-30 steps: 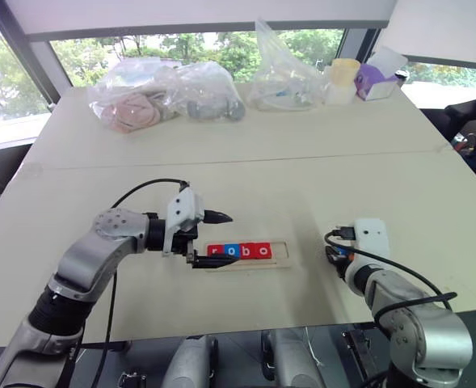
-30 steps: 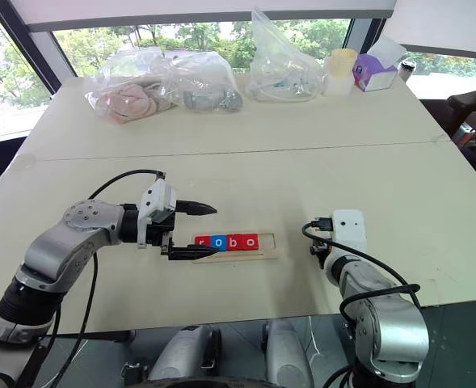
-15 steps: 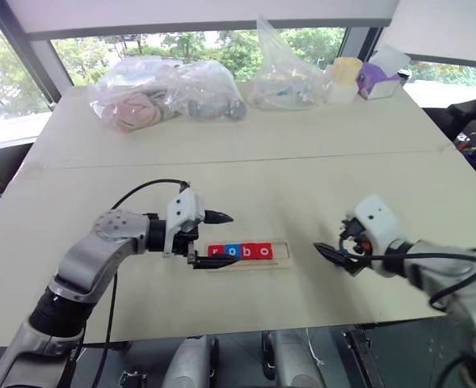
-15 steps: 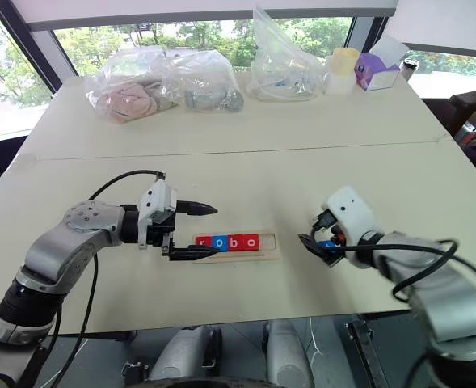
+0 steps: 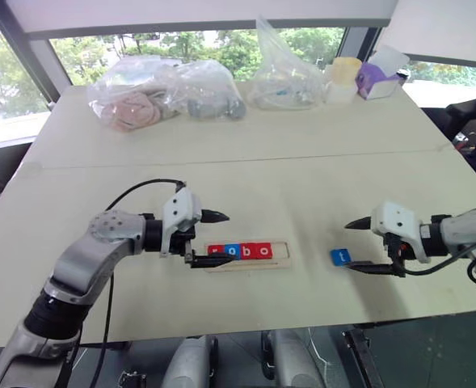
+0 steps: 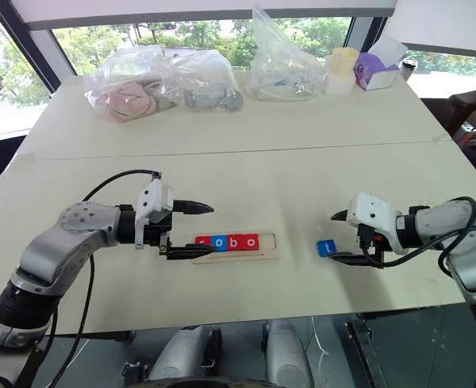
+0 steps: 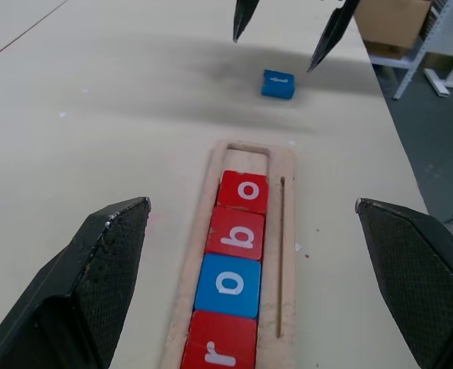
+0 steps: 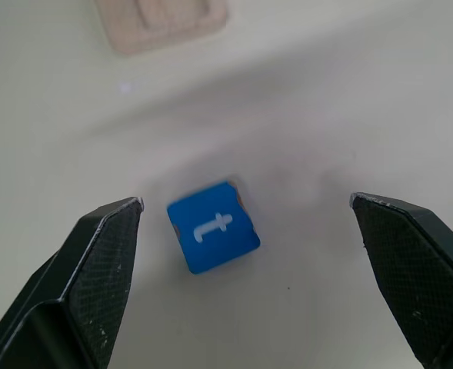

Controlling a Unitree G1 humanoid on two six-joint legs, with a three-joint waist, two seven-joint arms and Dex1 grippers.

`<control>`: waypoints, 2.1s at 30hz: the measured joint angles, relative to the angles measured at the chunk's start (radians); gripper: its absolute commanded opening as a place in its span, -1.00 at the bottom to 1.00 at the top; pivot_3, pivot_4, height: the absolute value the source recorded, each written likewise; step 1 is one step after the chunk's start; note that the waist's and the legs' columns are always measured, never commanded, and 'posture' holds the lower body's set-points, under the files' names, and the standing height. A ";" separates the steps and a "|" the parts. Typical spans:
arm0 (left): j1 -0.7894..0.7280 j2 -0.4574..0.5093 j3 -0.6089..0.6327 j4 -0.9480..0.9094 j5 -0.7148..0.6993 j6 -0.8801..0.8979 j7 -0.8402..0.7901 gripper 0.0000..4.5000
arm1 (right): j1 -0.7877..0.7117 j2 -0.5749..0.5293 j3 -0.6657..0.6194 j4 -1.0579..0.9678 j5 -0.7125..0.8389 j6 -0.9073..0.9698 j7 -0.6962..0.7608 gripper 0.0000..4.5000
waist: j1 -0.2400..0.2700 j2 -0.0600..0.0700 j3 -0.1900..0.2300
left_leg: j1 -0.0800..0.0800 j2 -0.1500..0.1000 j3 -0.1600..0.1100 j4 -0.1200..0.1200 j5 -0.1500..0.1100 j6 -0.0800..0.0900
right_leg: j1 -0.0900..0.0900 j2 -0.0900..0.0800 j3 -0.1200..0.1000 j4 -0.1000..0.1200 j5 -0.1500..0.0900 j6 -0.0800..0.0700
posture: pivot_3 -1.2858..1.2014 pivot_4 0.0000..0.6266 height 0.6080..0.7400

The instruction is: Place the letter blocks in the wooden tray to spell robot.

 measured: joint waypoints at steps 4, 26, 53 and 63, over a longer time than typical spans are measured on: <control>0.013 0.020 0.015 -0.019 -0.002 0.016 0.006 1.00 | -0.040 0.001 0.055 0.065 -0.030 -0.070 0.055 0.98 | 0.002 0.000 0.000 | 0.000 0.000 0.000 0.000 0.000 0.000 | 0.000 -0.001 0.000 0.000 0.000 0.000 | 0.03 -0.52 0.77; 0.049 0.051 0.043 -0.076 -0.026 0.041 0.036 1.00 | -0.077 0.077 0.109 0.168 -0.091 -0.178 0.065 -0.30 | 0.000 0.000 0.000 | 0.000 0.000 0.000 0.000 0.000 0.000 | 0.000 -0.001 0.002 0.001 0.000 0.000 | 0.03 -0.52 0.77; 0.109 0.096 0.078 -0.107 -0.036 0.036 0.046 1.00 | -0.302 0.273 0.313 0.030 -0.154 0.012 0.028 -0.49 | 0.022 0.001 0.000 | 0.000 -0.001 0.000 0.001 0.000 -0.001 | -0.001 -0.002 0.002 0.001 0.001 -0.001 | 0.03 -0.52 0.77; 0.113 0.095 0.078 -0.114 -0.036 0.037 0.057 1.00 | -0.302 0.279 0.319 0.031 -0.153 0.024 0.031 -0.49 | 0.021 0.001 0.000 | 0.000 -0.001 0.000 0.001 0.000 -0.001 | -0.001 -0.002 0.002 0.001 0.001 -0.001 | 0.03 -0.52 0.77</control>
